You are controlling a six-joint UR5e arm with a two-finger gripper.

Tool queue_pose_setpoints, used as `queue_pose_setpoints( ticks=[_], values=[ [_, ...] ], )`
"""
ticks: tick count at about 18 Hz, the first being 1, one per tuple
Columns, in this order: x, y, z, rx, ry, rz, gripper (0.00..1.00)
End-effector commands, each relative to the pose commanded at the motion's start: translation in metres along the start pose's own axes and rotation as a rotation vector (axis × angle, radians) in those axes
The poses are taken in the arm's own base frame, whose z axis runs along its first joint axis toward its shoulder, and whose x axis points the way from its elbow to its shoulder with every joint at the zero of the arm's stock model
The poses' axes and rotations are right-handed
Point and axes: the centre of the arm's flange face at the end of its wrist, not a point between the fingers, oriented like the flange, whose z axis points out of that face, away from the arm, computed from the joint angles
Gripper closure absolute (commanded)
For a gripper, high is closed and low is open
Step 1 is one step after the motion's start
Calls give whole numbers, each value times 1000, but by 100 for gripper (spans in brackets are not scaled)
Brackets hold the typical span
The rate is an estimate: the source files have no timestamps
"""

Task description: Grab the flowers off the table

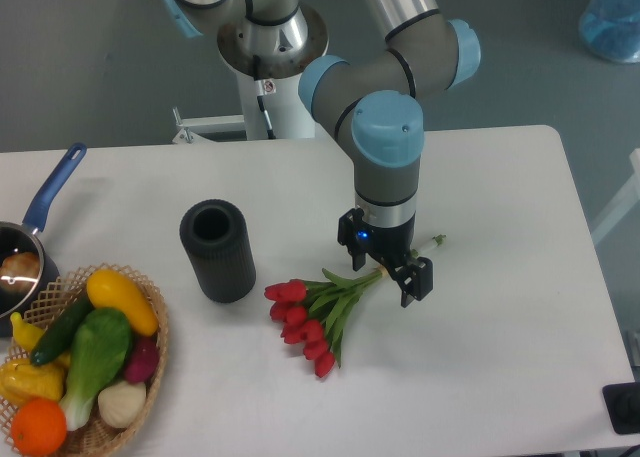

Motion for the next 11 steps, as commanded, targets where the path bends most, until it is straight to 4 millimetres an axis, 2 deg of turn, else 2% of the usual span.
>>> queue_pose_setpoints(
  ticks=[6, 11],
  values=[
    [6, 2, 11, 0, 22, -7, 0],
    [7, 14, 18, -11, 40, -31, 0]
  ],
)
